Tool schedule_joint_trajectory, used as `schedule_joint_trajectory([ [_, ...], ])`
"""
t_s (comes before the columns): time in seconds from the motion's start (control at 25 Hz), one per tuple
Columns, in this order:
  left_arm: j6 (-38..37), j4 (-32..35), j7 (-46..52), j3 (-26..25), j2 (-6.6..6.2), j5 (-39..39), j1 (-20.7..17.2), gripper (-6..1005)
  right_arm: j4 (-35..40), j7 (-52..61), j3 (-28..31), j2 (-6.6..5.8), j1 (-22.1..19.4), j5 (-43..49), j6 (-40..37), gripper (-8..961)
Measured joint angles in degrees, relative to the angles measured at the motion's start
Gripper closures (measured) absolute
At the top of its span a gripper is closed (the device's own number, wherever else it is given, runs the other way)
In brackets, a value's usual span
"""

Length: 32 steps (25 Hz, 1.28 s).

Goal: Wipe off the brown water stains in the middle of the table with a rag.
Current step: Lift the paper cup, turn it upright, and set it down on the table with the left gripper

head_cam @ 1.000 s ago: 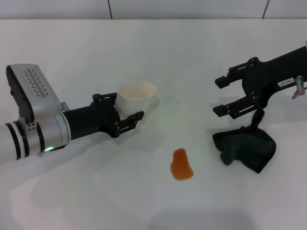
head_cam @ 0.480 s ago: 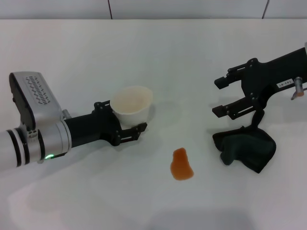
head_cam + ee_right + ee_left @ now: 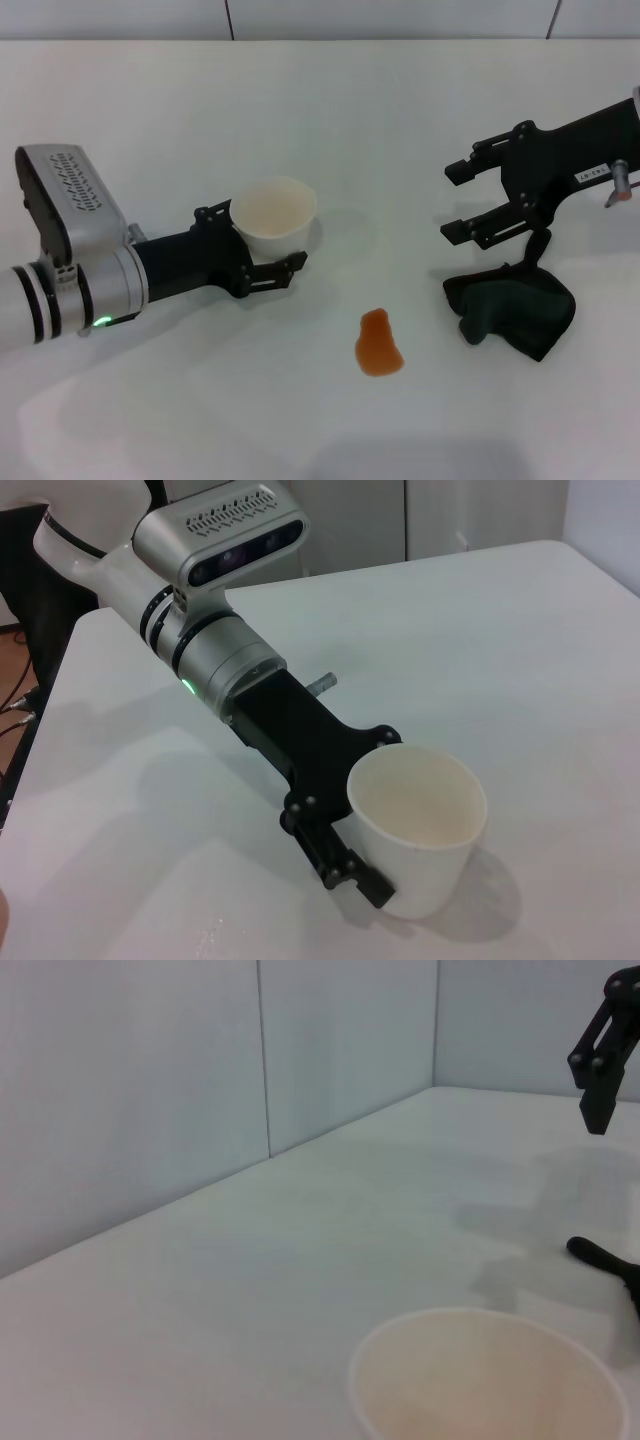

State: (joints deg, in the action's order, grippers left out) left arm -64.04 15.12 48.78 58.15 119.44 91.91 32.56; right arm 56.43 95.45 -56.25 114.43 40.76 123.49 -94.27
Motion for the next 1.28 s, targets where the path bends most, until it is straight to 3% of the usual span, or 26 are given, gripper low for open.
schedule_joint_trajectory([
  [0.28,-0.85,0.05,-0.34,-0.08,0.0,-1.74,-1.44,152,0.09,0.05,0.1,-0.02,-0.21,0.0,-0.06,176],
  [0.56,-2.53,2.48,-0.51,-0.07,-0.14,-4.32,-5.49,154,0.11,0.07,0.13,-0.36,-0.27,0.0,-0.15,177],
  [0.96,-6.65,5.06,0.93,0.23,-0.54,-3.31,-8.74,155,-0.01,0.15,0.31,-0.53,-0.38,0.21,-0.36,177],
  [1.12,-13.02,13.75,9.21,0.34,-0.91,3.51,-11.63,156,1.54,2.32,0.32,-0.55,-0.71,0.56,-1.39,177],
  [1.28,-19.37,27.85,21.41,0.06,-0.79,11.67,-15.93,157,4.59,5.58,-0.22,-0.68,-1.59,0.98,-2.78,177],
])
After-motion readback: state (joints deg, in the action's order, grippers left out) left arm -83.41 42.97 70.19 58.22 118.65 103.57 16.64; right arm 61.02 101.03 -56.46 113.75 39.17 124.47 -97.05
